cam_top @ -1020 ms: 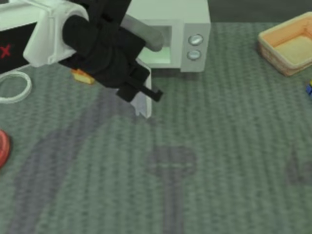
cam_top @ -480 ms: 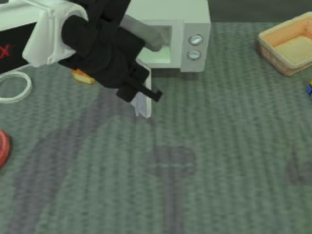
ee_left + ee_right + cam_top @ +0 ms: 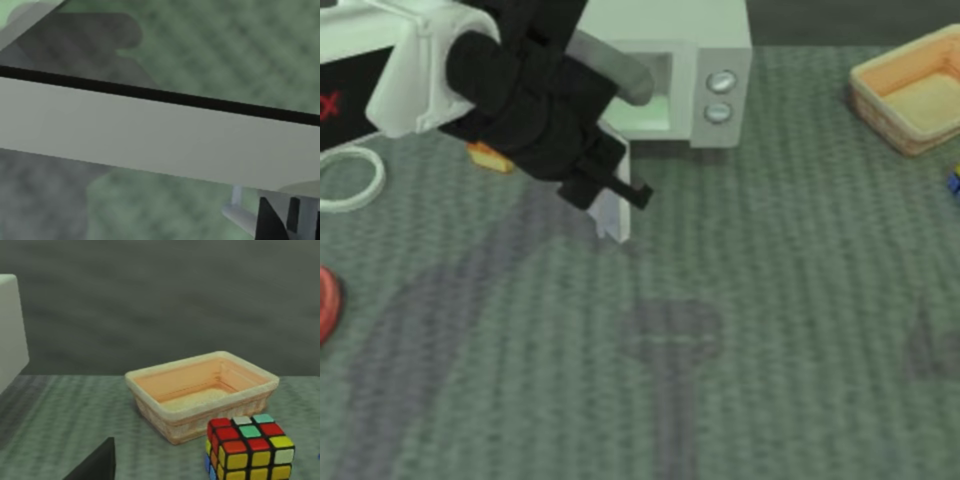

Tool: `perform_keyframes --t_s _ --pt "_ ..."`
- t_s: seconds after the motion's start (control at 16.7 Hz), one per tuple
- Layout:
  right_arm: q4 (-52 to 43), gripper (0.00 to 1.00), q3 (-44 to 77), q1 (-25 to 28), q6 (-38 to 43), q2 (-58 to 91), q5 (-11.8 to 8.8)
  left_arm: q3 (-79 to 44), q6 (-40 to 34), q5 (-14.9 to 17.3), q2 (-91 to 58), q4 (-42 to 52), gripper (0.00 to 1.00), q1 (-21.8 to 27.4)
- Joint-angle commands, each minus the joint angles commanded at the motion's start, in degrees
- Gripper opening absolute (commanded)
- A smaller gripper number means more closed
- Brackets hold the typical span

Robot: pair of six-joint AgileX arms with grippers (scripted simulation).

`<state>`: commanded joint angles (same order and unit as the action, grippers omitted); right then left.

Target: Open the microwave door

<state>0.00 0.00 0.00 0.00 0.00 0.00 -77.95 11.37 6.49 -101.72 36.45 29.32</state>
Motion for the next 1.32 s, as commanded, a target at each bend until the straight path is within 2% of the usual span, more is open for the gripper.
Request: perform_keyframes --t_s 0.24,0.66,1.32 --pt "0.0 1.0 0.0 0.0 0.0 0.0 0.0 0.4 0.66 0.77 0.19 0.17 0.0 -0.09" --pt "0.0 1.0 0.0 0.0 0.0 0.0 0.0 2.85 8.89 4.9 2.56 1.09 0.0 -3.42" --pt "0.0 1.0 0.0 0.0 0.0 0.0 0.0 2.88 8.94 4.92 2.57 1.11 0.0 -3.44"
